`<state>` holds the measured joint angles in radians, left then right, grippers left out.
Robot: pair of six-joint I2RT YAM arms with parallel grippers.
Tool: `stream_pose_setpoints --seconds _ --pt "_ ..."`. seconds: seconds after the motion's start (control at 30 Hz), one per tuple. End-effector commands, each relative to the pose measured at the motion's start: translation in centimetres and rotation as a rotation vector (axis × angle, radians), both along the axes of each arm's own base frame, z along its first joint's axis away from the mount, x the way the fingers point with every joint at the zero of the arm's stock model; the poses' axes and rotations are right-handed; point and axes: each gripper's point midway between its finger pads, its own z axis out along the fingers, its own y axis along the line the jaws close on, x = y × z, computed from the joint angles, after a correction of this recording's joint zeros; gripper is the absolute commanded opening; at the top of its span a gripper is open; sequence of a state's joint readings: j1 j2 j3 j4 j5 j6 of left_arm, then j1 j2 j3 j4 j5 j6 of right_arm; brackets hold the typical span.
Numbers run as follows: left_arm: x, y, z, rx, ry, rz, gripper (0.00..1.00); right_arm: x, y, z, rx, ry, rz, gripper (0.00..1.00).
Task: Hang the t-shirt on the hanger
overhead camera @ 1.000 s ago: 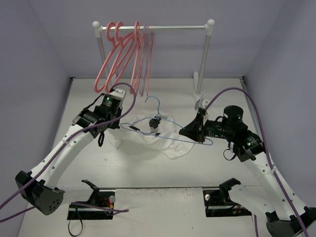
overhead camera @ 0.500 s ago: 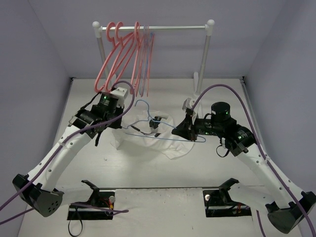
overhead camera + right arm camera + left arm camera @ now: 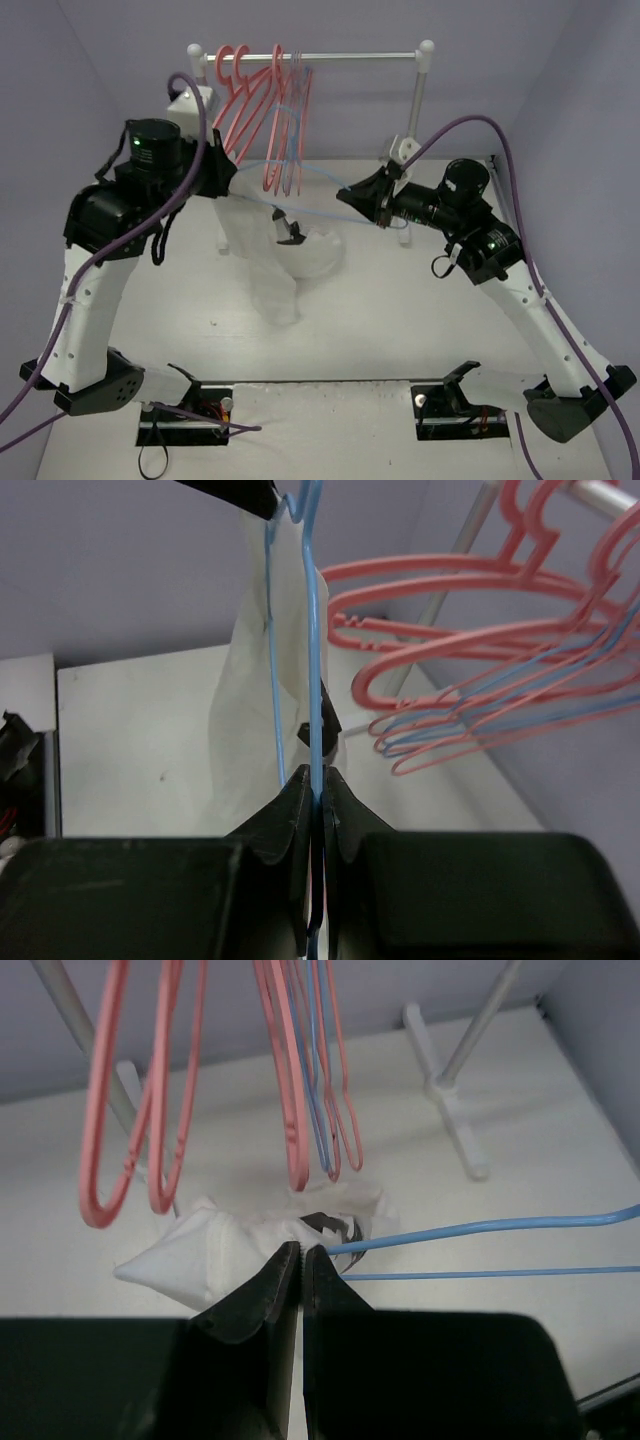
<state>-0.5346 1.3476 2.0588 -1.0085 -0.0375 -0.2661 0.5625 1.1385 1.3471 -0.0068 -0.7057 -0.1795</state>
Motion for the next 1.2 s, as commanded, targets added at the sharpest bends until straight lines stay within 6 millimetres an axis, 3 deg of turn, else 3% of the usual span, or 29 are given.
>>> stream_pose_setpoints --seconds 0.0,0.07,0.17,0.27,0.3,0.37,0.4,0.6,0.8,1.07,1.17 --pt "-1.6 3.1 7.4 -0.062 -0.182 0.099 0.0 0.4 -0.1 9.4 0.145 -0.268 -0.029 0.0" --pt "-1.3 5.7 7.9 -0.006 -0.218 0.213 0.0 0.4 -0.2 9.3 0.143 -0.27 -0.035 0.0" --pt "-0.9 7.0 6.7 0.076 -0.198 0.272 0.0 0.5 -0.2 6.4 0.119 -0.205 -0.042 0.0" --pt "-0.2 6.3 4.3 0.094 -0.131 0.268 0.0 0.4 -0.6 2.4 0.098 -0.105 -0.071 0.0" --pt "-0.3 6.0 4.2 0.08 -0.126 0.256 0.0 0.0 -0.8 2.7 0.105 -0.113 -0.069 0.0" --pt "-0.4 4.9 2.9 0.046 -0.079 0.225 0.0 0.0 -1.0 0.1 0.086 -0.062 -0.109 0.0" --pt "-0.4 4.3 2.0 0.045 -0.05 0.21 0.0 0.1 -1.1 -0.2 0.086 -0.053 -0.135 0.0" --pt "-0.5 2.5 -2.8 0.041 0.085 0.217 0.0 -0.6 -1.3 -0.3 0.13 -0.054 -0.215 0.0" --pt "0.4 2.2 -5.6 0.074 0.149 0.257 0.0 -0.2 -2.5 0.3 0.193 -0.073 -0.297 0.0" --pt "0.6 1.6 -3.4 0.027 0.109 0.244 0.0 0.3 -1.4 -0.8 0.221 -0.047 -0.312 0.0" --pt "0.3 0.2 -2.9 -0.017 0.117 0.192 0.0 0.8 -1.4 -1.3 0.238 -0.046 -0.354 0.0"
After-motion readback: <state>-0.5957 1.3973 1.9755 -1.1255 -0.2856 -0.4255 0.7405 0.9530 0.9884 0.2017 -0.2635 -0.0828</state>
